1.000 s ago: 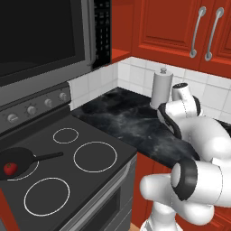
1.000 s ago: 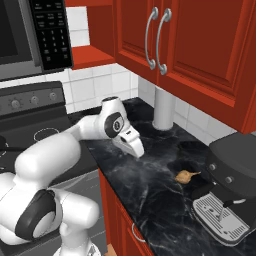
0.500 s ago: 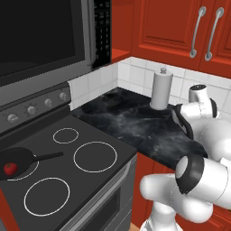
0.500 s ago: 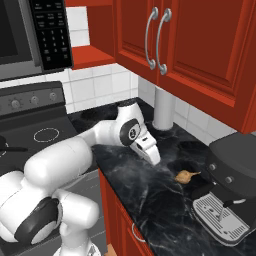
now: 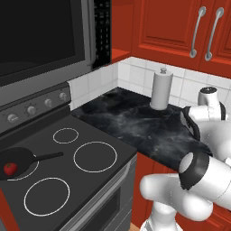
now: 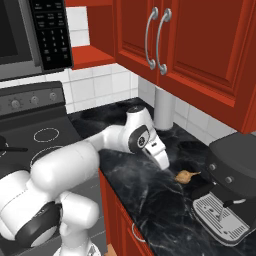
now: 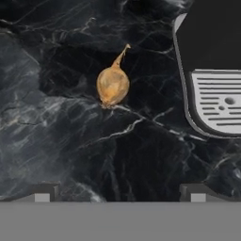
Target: Place the pan on the rear left burner on the stove. Then place the tomato and the onion in the pan and turn on the rear left burner.
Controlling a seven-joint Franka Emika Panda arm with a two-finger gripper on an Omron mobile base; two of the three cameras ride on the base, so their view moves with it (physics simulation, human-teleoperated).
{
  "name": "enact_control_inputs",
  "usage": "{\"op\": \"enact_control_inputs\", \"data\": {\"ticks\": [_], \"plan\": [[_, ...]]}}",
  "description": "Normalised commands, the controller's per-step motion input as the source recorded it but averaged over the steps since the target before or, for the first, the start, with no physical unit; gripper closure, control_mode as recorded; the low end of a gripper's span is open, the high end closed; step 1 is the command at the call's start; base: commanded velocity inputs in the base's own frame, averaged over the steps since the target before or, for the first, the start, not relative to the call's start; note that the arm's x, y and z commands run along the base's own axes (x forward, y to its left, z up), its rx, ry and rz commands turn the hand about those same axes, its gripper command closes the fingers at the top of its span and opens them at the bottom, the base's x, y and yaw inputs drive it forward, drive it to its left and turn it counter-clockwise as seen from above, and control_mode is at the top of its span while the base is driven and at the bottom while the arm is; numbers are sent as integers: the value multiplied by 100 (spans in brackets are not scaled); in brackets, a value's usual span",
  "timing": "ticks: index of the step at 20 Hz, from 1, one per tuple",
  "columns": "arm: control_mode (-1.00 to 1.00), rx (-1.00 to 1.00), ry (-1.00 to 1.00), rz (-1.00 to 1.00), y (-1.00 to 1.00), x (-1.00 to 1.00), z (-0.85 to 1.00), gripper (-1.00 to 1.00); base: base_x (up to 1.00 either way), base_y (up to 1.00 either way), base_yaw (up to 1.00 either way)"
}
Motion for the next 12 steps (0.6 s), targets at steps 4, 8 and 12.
{"op": "enact_control_inputs", "data": {"ticks": [4, 8, 12], "plan": [[-100, -3, -4, -7, -36, 0, -20, -100, 0, 0, 0], [-100, 0, 0, -4, -36, 5, -17, -100, 0, 0, 0], [-100, 0, 0, -2, -26, 21, -10, -100, 0, 0, 0]]}}
